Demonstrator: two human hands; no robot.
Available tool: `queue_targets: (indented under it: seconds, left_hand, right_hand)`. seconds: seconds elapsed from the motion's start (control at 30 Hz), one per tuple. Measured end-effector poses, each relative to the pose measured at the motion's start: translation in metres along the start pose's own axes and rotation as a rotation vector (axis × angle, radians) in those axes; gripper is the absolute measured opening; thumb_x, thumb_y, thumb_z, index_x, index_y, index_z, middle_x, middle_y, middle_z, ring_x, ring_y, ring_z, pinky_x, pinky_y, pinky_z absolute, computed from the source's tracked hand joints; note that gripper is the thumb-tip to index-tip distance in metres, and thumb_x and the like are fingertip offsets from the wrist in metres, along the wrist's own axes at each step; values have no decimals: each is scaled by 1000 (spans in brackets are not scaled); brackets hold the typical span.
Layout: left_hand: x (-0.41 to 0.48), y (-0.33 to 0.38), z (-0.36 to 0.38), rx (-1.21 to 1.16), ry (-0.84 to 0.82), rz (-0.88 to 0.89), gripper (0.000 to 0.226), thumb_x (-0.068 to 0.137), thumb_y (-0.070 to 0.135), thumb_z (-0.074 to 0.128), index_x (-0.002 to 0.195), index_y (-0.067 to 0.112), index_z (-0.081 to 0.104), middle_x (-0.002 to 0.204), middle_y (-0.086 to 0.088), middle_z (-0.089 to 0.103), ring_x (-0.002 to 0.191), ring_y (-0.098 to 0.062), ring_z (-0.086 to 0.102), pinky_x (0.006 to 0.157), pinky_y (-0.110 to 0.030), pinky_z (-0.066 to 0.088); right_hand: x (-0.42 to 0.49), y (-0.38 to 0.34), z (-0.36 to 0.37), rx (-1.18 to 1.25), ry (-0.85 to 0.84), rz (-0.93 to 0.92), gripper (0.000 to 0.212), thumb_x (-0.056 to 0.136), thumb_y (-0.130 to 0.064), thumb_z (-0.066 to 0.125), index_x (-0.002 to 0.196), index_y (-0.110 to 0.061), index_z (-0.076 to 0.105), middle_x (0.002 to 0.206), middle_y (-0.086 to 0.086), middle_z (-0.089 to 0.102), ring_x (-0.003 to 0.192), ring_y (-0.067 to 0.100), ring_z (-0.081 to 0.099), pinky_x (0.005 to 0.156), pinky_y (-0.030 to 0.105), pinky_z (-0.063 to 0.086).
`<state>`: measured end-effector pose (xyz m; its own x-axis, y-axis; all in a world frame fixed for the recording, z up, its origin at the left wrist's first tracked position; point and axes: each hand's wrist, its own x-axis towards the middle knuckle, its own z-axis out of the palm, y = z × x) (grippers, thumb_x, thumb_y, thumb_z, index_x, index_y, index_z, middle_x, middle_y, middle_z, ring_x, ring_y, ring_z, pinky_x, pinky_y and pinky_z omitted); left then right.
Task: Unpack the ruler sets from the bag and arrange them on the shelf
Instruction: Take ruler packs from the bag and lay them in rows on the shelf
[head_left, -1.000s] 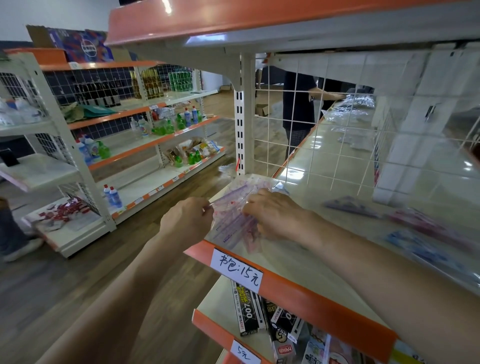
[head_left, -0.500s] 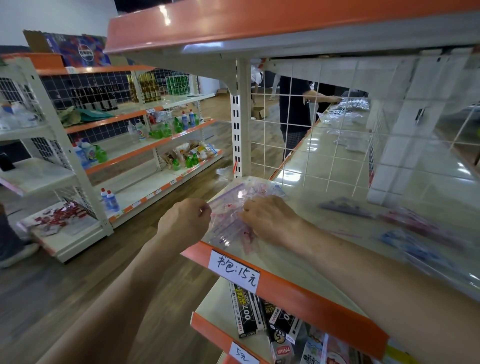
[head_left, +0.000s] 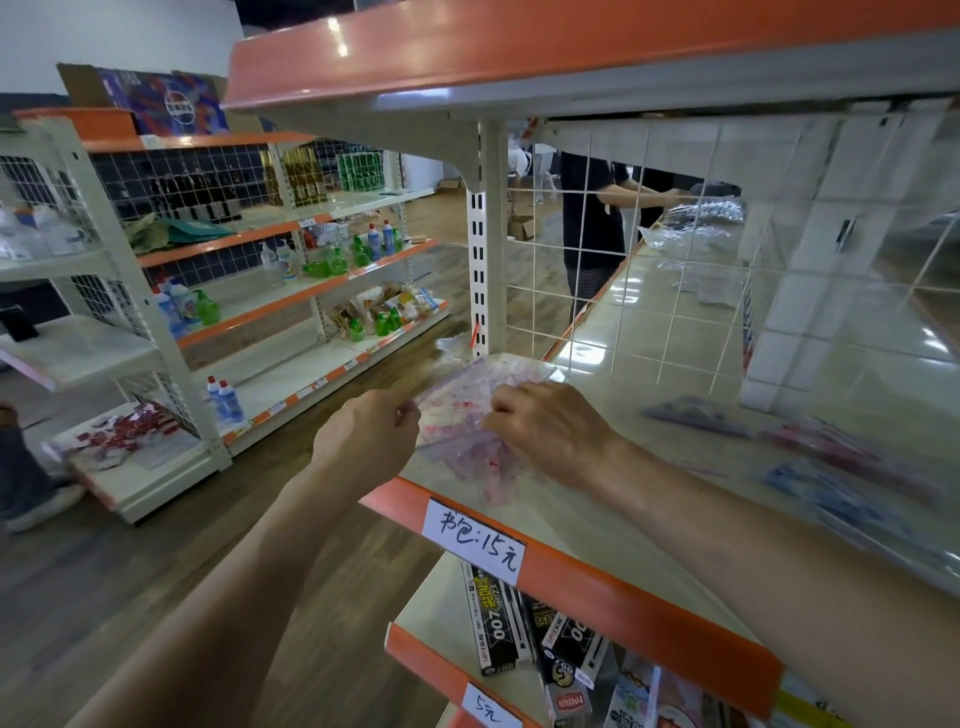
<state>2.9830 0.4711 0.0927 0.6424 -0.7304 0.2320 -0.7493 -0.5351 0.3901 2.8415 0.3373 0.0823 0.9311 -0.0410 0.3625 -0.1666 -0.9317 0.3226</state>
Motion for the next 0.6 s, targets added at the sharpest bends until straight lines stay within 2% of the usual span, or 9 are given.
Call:
queue_targets:
  seconds: [0.13, 0.2, 0.27, 0.33, 0.37, 0.43, 0.5, 0.6]
  left_hand:
    - [2, 6, -5, -3, 15, -9, 26, 98, 28, 43, 106, 18, 67, 75, 9, 56, 64, -11, 52, 53, -25, 41]
    - [2, 14, -7, -47, 4, 6, 26, 99, 27, 44, 104, 16, 66, 76, 6, 59, 68, -15, 56, 58, -27, 44]
    - [4, 25, -10, -197, -34, -10, 24, 98, 25, 45, 101, 14, 66, 81, -1, 65, 72, -20, 60, 65, -31, 47]
    - [8, 37, -11, -489, -76, -94, 25, 98, 24, 46, 96, 9, 66, 81, -6, 67, 69, -20, 61, 70, -33, 50]
    - [8, 43, -12, -651, -106, -158, 29, 98, 27, 45, 94, 8, 66, 79, -8, 67, 67, -20, 60, 73, -36, 51]
    - [6, 56, -12, -893, -184, -248, 38, 100, 38, 40, 93, 9, 64, 80, -12, 66, 69, -21, 60, 80, -41, 53]
    - [5, 72, -7, -971, -265, -270, 43, 99, 44, 39, 96, 8, 63, 80, -12, 65, 71, -23, 60, 76, -38, 53]
    - [3, 103, 10, -1000, -387, -236, 28, 94, 33, 54, 95, 6, 64, 78, -9, 64, 65, -19, 58, 64, -31, 50]
  right_hand:
    - [-2, 4, -6, 36, 83, -13, 30, 45, -12, 93, 67, -12, 73, 60, 3, 62, 50, 22, 61, 41, 24, 43]
    - [-4, 7, -13, 53, 74, 21, 23, 56, -13, 89, 72, -13, 73, 65, 3, 63, 57, 23, 63, 45, 26, 44]
    - [-10, 13, -20, 109, 2, 106, 11, 83, -21, 70, 94, -17, 72, 88, 1, 66, 81, 22, 64, 59, 30, 45]
    - [-21, 22, -27, 273, -62, 248, 24, 96, -27, 48, 107, -21, 68, 105, -4, 63, 96, 18, 58, 69, 29, 40]
    - [-27, 26, -29, 371, -67, 321, 25, 96, -28, 47, 106, -22, 68, 106, -6, 63, 94, 15, 57, 70, 28, 39]
    - [-39, 36, -31, 573, -17, 478, 21, 94, -25, 52, 102, -20, 71, 93, -10, 64, 84, 10, 57, 72, 27, 43]
    - [-49, 46, -34, 837, 33, 631, 16, 91, -19, 58, 98, -13, 72, 77, -14, 62, 73, 5, 56, 70, 24, 44]
    - [-63, 52, -44, 1133, 74, 777, 10, 90, -10, 61, 88, -7, 70, 70, -1, 64, 65, 11, 57, 60, 19, 44]
